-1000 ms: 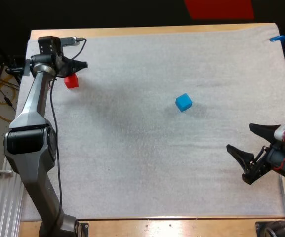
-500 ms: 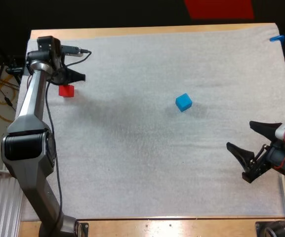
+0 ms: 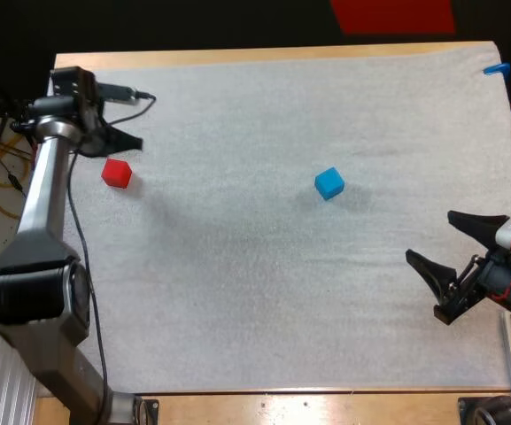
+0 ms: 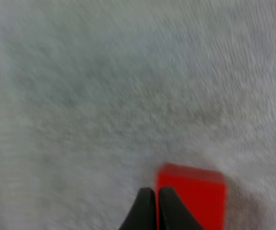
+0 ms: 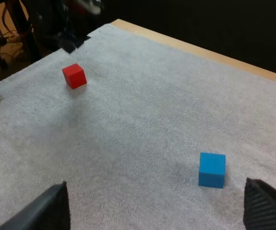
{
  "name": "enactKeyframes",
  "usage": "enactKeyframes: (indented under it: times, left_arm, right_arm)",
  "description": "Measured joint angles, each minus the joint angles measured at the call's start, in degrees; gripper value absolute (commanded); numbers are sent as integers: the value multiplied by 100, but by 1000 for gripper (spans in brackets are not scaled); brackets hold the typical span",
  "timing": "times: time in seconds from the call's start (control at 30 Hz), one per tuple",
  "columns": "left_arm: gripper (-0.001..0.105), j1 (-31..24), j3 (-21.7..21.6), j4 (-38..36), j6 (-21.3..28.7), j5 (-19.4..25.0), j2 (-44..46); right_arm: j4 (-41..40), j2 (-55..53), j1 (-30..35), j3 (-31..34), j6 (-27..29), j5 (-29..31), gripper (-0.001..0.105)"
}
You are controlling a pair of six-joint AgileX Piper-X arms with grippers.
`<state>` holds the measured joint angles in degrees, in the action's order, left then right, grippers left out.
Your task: Stack red cube on blue cube
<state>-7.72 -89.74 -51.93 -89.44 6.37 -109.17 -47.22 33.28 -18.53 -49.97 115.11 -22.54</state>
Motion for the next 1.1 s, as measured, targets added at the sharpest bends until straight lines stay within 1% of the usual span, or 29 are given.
enactKeyframes:
  times: [0.07, 0.13, 0.23, 0.27, 0.33, 0.37, 0.43, 0.5, 0.57, 0.63, 0.73, 0.97, 1.1]
  left_arm:
    - [0, -112, 0, 169, 218, 88, 122]
    - [0, -313, -28, 200, 613, 187, 184]
    - [0, -518, -24, 229, 932, 140, 147]
    - [0, -549, -24, 238, 985, 105, 130]
    - [0, -576, -24, 299, 1375, 68, 80]
    - [0, -576, -24, 306, 1485, 68, 62]
    - [0, -559, -24, 417, 1920, 54, -40]
    - [0, -559, -24, 464, 2122, 46, -138]
    - [0, -559, -24, 464, 2238, 44, -261]
    - [0, -559, -24, 477, 2455, 151, -395]
    - [0, -559, -9, 478, 2712, 195, -501]
    - [0, -559, -9, 555, 2814, 203, -687]
    - [0, -559, -9, 420, 2824, 203, -845]
  right_arm:
    - [0, 0, 0, 0, 0, 0, 71]
    - [0, 0, 0, 0, 0, 0, 71]
    - [0, 0, 0, 0, 0, 0, 71]
    - [0, 0, 0, 0, 0, 0, 71]
    - [0, 0, 0, 0, 0, 0, 71]
    - [0, 0, 0, 0, 0, 0, 71]
    - [0, 0, 0, 0, 0, 0, 71]
    - [0, 0, 0, 0, 0, 0, 71]
    - [0, 0, 0, 0, 0, 0, 71]
    - [0, 0, 0, 0, 0, 0, 71]
    - [16, 0, 0, 0, 0, 0, 71]
    - [30, 0, 0, 0, 0, 0, 71]
    - [30, 0, 0, 0, 0, 0, 71]
